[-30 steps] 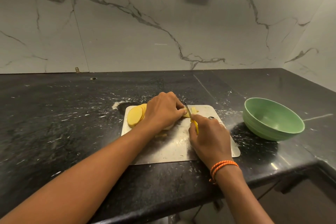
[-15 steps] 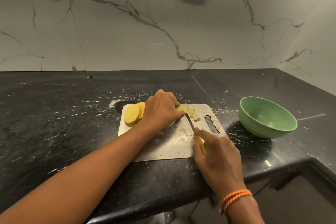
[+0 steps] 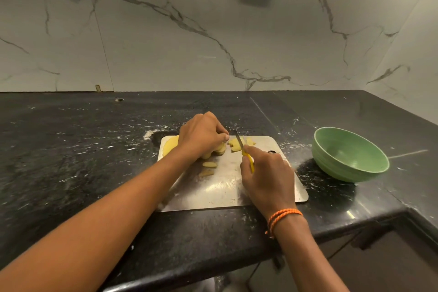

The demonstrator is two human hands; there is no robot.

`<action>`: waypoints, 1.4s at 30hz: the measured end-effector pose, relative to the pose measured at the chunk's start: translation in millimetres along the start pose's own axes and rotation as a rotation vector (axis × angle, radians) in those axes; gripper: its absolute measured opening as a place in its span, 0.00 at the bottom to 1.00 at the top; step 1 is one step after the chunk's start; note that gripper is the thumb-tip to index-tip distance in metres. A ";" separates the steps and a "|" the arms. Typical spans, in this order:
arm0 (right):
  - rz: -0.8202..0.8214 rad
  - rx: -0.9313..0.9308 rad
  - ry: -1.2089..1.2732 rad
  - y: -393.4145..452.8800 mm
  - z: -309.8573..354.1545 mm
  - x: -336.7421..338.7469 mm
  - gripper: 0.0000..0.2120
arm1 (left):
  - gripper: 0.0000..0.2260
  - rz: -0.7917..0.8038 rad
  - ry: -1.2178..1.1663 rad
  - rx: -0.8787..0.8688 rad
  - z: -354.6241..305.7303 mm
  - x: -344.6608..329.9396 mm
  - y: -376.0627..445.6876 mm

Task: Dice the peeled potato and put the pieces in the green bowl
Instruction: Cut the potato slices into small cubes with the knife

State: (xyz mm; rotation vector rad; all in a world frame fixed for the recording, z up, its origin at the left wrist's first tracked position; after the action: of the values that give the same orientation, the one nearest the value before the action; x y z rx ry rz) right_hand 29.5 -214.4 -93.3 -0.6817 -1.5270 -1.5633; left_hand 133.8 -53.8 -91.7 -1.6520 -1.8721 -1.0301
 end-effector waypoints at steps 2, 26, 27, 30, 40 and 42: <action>-0.012 0.011 -0.002 -0.1 0.2 -0.7 0.10 | 0.07 0.015 0.006 -0.007 -0.8 -2.7 0.2; -0.073 -0.066 0.121 -19.8 -70.7 31.8 0.15 | 0.12 0.085 0.067 -0.097 -17.9 -16.0 -10.5; -0.038 -0.062 0.073 -8.5 -77.4 24.0 0.15 | 0.12 0.071 0.066 -0.105 -18.6 -16.8 -11.1; 0.073 -0.002 -0.066 17.4 -85.8 0.3 0.15 | 0.08 0.062 0.080 -0.146 -20.9 -22.1 -11.2; 0.126 0.408 -0.070 27.9 -79.2 -4.1 0.17 | 0.07 0.274 -0.116 -0.184 -20.0 2.4 0.7; 0.095 0.452 -0.058 17.5 -76.4 2.4 0.17 | 0.07 0.312 -0.096 -0.182 -12.4 14.4 4.9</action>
State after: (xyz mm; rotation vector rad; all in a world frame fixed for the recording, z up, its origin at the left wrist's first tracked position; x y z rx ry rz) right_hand 55.7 -288.3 -90.9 -0.5316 -1.7837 -1.0803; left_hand 134.1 -53.9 -72.1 -2.0527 -1.5453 -1.0270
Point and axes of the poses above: each hand's wrist, its own y-axis towards the middle knuckle, its own x-axis out of the back of the hand, z = x × y, the point moved 7 cm from there along y, towards the middle knuckle, and after that the axes turned 10 degrees about -y, right-handed, at the moved point
